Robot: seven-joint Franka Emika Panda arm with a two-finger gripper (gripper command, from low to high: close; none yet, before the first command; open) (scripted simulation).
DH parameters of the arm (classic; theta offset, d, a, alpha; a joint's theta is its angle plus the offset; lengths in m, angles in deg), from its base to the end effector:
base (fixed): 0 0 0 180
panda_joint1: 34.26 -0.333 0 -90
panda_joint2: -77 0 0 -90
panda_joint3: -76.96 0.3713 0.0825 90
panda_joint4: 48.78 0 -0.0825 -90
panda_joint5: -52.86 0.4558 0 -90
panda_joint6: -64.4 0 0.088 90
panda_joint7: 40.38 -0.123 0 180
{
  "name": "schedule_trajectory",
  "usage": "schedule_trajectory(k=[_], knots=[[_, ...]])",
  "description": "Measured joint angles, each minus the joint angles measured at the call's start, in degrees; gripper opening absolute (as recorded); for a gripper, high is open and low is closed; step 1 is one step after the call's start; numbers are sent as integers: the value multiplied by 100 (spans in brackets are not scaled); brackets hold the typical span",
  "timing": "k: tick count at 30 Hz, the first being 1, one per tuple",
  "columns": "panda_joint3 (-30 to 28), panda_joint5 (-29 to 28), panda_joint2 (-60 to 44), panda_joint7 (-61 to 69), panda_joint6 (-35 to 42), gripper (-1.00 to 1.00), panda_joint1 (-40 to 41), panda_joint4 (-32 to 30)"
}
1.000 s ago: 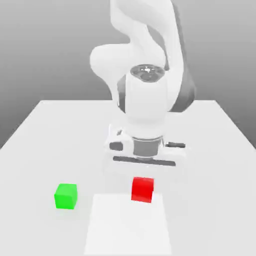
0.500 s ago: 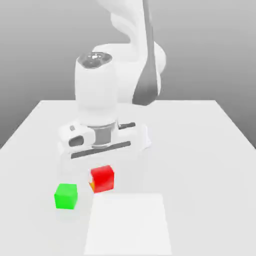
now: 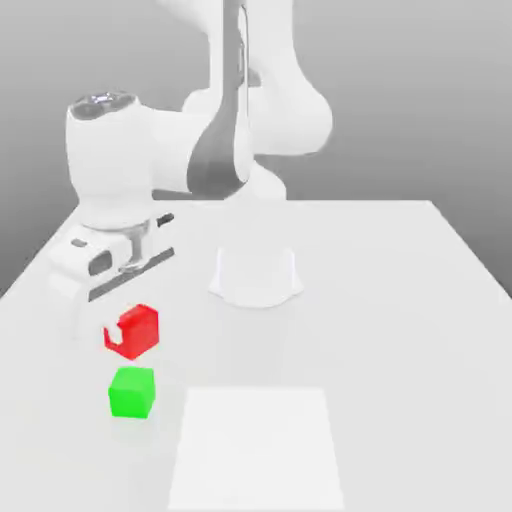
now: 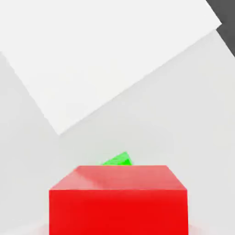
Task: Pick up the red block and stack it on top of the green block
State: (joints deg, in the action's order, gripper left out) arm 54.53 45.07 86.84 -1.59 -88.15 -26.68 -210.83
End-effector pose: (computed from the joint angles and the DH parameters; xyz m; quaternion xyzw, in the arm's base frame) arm 0.3442 -0.1847 0.2210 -0.9903 -0.1393 0.0004 0.0020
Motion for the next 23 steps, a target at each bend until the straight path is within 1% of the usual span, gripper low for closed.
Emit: schedule_trajectory(k=[9,17,21,22,23], knots=[[-98,707,-442,651,-306,-100,-258,105],[-92,1378,-1087,1128,-923,-100,-413,104],[-10,1687,-1467,1343,-1308,-100,-368,61],[7,1725,-1521,1368,-1364,100,-356,54],[7,1725,-1521,1368,-1363,100,-356,54]])
